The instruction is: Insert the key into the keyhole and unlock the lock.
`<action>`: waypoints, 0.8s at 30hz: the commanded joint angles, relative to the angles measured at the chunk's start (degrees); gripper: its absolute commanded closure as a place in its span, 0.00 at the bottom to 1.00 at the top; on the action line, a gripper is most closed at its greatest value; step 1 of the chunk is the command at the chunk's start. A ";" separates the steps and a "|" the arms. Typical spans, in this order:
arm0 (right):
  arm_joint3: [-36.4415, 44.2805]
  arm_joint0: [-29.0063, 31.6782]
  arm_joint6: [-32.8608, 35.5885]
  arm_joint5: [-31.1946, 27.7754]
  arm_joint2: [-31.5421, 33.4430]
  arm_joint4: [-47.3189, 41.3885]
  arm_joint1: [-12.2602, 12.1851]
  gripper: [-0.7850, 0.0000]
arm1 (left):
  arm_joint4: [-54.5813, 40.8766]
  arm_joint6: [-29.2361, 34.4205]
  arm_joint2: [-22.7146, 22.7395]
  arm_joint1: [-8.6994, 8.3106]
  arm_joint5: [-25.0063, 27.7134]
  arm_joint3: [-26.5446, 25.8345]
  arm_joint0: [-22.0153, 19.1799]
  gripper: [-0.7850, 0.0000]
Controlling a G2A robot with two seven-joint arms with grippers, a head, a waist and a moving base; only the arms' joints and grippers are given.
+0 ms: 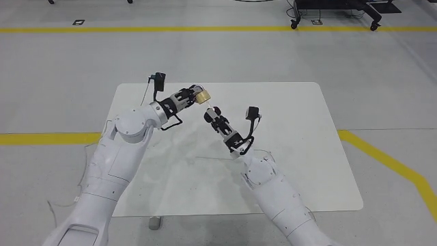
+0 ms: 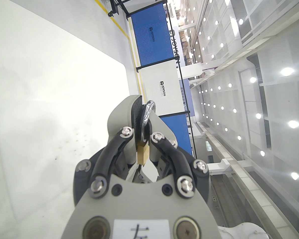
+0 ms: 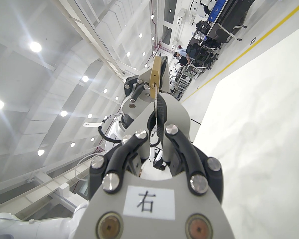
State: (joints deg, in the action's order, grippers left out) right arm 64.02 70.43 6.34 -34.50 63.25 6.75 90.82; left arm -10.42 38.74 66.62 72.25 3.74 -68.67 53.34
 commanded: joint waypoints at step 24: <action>-0.27 -1.37 -0.72 1.37 -0.23 -0.04 -0.18 1.00 | 1.91 0.74 -0.62 -0.08 1.58 -0.86 0.41 1.00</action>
State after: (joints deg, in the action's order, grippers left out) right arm 63.76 69.15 5.59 -33.23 63.02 6.77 90.65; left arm -8.59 39.37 66.04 72.17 5.19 -69.51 53.74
